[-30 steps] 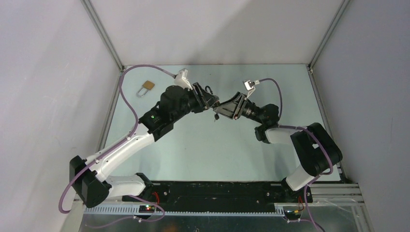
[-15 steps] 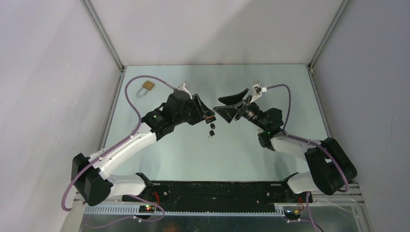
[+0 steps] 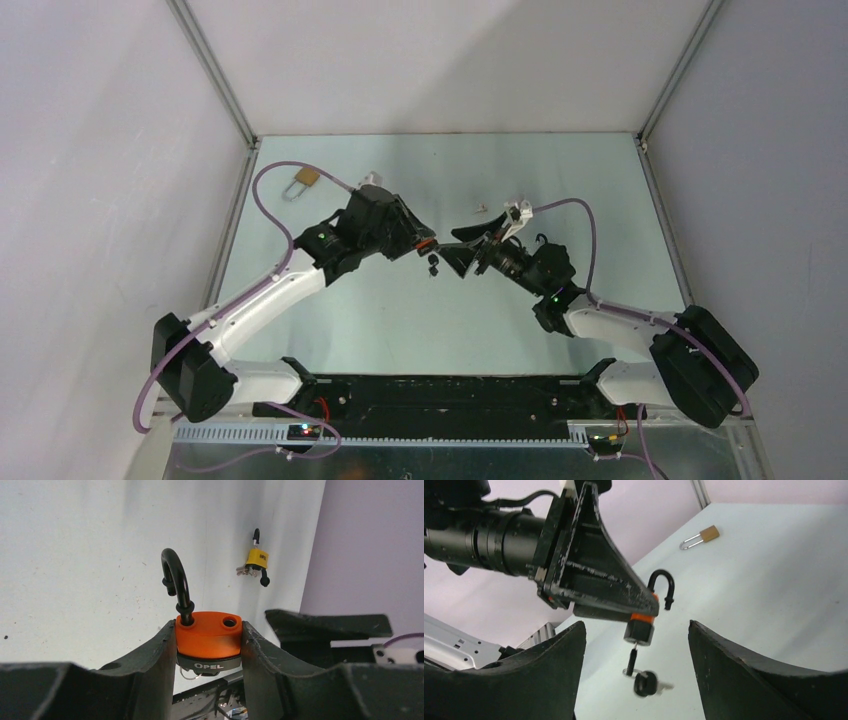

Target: Unlock with the key

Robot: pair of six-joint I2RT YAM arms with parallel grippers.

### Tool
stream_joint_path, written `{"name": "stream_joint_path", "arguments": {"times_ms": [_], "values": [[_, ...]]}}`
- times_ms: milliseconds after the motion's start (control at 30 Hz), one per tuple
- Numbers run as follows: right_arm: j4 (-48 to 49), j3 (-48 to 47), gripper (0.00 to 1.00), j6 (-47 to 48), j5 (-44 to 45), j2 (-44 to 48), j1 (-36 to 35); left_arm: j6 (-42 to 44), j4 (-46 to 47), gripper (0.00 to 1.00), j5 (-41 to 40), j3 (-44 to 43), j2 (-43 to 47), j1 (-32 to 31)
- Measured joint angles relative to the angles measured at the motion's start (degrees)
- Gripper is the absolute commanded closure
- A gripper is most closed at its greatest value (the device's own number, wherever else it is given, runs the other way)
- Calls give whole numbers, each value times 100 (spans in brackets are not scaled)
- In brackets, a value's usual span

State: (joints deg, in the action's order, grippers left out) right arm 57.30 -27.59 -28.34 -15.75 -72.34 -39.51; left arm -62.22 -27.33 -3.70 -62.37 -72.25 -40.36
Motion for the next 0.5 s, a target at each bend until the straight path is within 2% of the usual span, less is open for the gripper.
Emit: {"name": "stream_joint_path", "arguments": {"times_ms": [200, 333, 500], "values": [[-66, 103, 28, 55, 323, -59, -426, -157, -33, 100, -57, -42, 0, 26], [7, 98, 35, 50, 442, -326, -481, -243, -28, 100, -15, -87, 0, 26], [44, 13, 37, 48, 590, -651, -498, -293, -31, 100, 63, -87, -2, 26]]}}
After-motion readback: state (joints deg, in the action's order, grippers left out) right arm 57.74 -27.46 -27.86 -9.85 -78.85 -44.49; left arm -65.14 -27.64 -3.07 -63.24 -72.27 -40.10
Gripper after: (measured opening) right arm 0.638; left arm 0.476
